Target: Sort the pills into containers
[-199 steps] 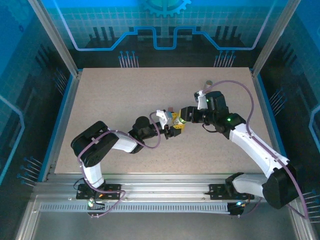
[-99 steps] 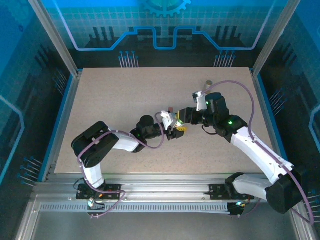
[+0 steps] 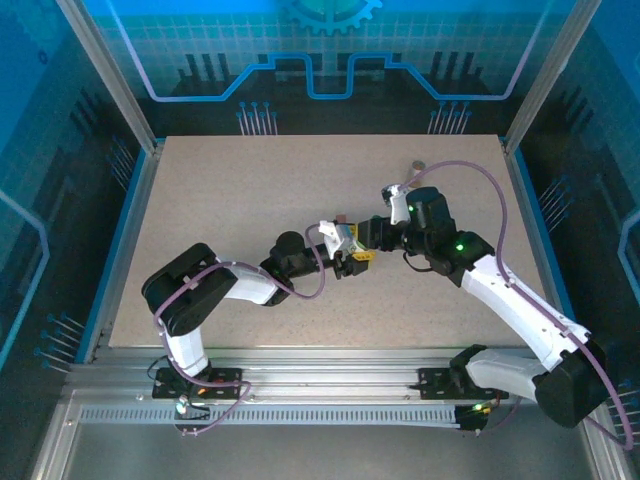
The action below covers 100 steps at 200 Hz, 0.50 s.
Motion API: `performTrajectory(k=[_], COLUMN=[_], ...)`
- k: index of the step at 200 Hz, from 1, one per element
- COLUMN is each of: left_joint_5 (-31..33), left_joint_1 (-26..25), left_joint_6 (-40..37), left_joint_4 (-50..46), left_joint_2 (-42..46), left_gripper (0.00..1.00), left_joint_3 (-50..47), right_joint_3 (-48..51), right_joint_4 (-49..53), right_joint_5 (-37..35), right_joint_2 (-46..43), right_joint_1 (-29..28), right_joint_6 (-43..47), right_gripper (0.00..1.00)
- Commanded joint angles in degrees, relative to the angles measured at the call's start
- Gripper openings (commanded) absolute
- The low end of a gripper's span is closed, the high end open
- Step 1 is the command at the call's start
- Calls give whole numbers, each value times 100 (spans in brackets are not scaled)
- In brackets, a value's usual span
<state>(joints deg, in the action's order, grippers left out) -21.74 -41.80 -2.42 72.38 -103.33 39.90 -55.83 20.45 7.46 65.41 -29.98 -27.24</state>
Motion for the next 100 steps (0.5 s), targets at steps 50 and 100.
performTrajectory(k=[50, 100], left_joint_5=[-47, 16], left_joint_1=[1, 1], left_joint_6=[162, 15], left_joint_4=[298, 23], left_joint_2=[133, 231], left_gripper=[39, 11], left_joint_3=[-48, -22], right_joint_3=[-179, -173], right_joint_4=[82, 142], right_joint_5=[-83, -192], right_joint_2=[-177, -287], right_joint_1=[-105, -83], right_joint_6=[62, 26], right_gripper=[31, 53])
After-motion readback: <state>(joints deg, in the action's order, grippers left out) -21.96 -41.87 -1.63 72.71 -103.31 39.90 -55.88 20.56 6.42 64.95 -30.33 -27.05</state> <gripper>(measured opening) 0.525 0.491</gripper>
